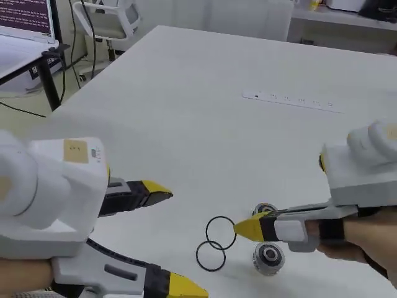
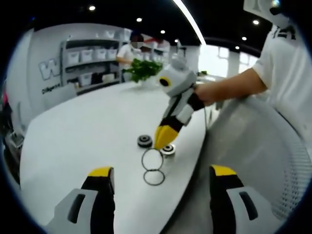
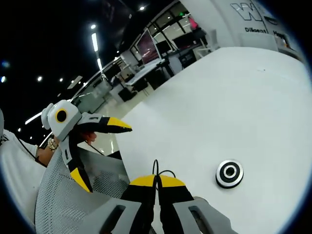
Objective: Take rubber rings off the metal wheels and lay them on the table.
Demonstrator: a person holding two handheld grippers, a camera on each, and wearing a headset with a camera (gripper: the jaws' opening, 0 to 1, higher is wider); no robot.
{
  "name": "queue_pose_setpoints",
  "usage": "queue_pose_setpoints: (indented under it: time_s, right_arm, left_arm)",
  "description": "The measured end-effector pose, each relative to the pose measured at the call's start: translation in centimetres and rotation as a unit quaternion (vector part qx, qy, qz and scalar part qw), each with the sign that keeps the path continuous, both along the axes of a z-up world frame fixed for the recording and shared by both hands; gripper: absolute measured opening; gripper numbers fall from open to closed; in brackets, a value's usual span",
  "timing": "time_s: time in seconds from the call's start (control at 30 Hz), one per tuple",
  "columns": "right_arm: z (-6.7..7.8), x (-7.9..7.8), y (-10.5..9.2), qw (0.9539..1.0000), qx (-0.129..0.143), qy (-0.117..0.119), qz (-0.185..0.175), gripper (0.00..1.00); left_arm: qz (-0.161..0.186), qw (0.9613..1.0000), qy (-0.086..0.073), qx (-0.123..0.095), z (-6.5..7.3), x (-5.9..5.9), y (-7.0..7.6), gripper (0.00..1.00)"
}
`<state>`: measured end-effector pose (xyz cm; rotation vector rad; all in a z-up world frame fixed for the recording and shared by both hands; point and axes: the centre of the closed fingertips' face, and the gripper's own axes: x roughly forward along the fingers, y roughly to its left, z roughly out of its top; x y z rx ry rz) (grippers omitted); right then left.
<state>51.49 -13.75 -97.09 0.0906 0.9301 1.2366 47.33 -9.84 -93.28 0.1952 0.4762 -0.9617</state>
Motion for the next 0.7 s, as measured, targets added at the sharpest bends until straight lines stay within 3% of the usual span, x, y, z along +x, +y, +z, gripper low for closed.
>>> queue_pose_setpoints:
  time_s: [0.2,0.4,0.7]
  right_arm:
    - [-1.5,-0.1,-0.2,0.9997,-0.012,0.021,-0.005,0.00]
    - [-2.6,-0.6,-0.3,0.9993,-0.034,0.016,0.006,0.00]
    - [-3.4,-0.1,-0.7,0.9981,-0.060,-0.014,0.001,0.00]
  left_arm:
    - [-0.001,1.0000,0.006,0.006,-0.3,-0.1,0.0,0.81]
    - [-0.004,0.9999,0.009,0.011,-0.5,-0.2,0.1,0.81]
    - [-0.005,0.9999,0.010,0.013,-0.6,-0.2,0.1,0.81]
